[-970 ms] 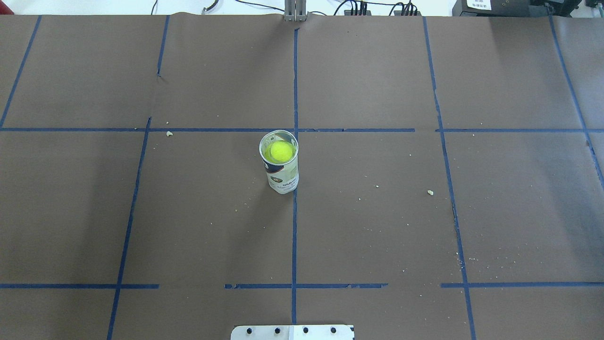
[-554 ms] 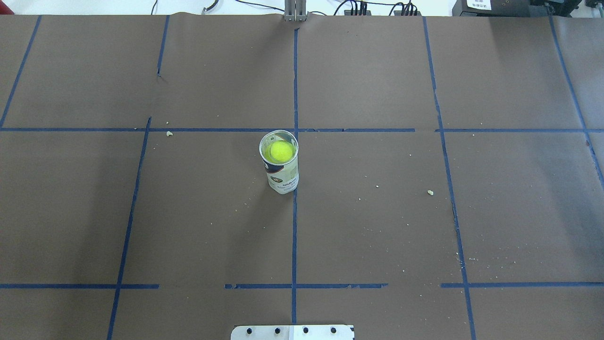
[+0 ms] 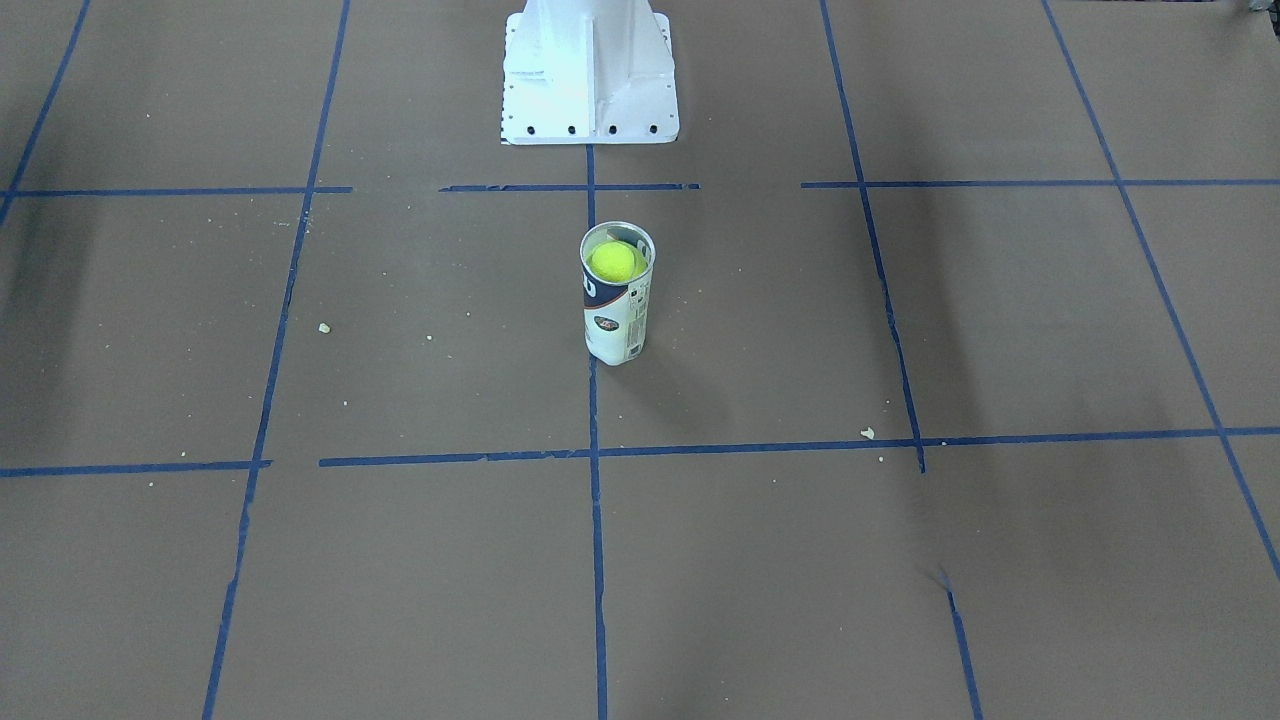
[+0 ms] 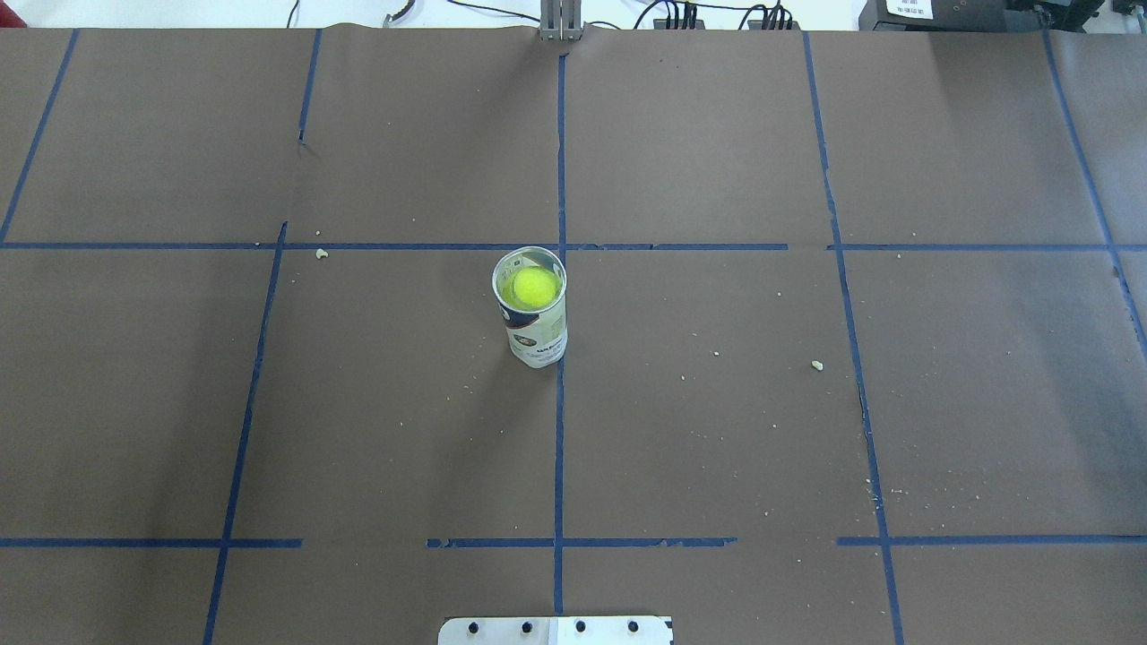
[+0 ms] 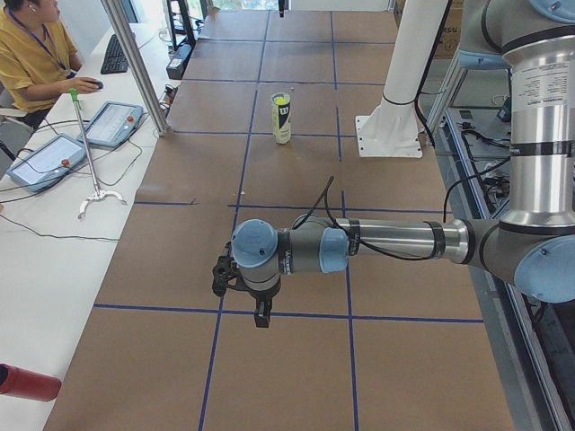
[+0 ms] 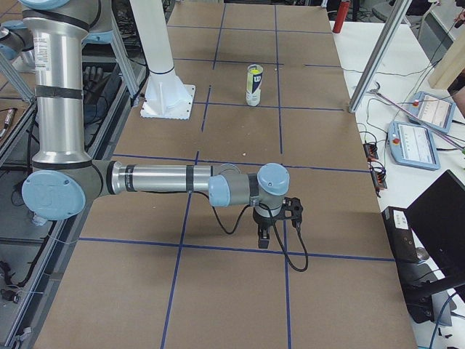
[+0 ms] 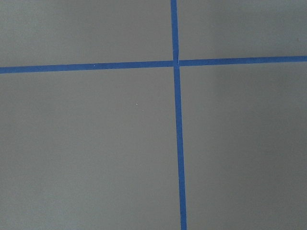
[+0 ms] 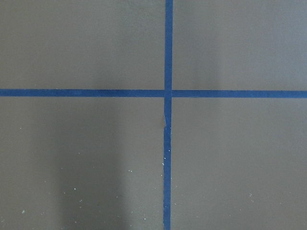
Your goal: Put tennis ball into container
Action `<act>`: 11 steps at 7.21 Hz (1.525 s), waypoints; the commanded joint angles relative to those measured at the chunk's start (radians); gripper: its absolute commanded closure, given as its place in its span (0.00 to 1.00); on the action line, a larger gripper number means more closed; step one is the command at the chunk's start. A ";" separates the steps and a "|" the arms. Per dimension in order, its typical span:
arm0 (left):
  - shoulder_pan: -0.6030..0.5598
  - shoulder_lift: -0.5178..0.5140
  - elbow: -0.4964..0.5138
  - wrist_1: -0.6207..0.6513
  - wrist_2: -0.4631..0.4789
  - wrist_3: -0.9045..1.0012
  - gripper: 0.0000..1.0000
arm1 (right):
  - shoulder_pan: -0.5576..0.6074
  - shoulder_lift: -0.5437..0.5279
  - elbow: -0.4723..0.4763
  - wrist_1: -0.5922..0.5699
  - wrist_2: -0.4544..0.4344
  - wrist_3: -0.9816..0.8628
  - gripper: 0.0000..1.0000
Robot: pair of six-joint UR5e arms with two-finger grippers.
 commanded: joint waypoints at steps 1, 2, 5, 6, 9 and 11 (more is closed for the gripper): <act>0.002 0.004 -0.004 0.016 -0.003 -0.011 0.00 | 0.000 0.001 0.000 0.000 0.000 0.000 0.00; 0.002 0.008 0.002 0.011 -0.012 -0.008 0.00 | 0.000 0.001 0.000 0.000 0.000 0.000 0.00; 0.002 0.007 0.001 0.019 -0.009 -0.008 0.00 | 0.000 0.001 0.000 0.000 0.000 0.000 0.00; 0.002 -0.005 0.004 0.021 -0.006 -0.008 0.00 | 0.000 0.001 0.000 0.000 0.000 0.000 0.00; 0.004 -0.012 0.010 0.022 -0.003 -0.002 0.00 | 0.000 0.001 0.000 0.000 0.000 0.000 0.00; 0.005 -0.004 0.041 0.025 0.000 -0.001 0.00 | 0.000 -0.001 0.000 0.000 0.000 0.000 0.00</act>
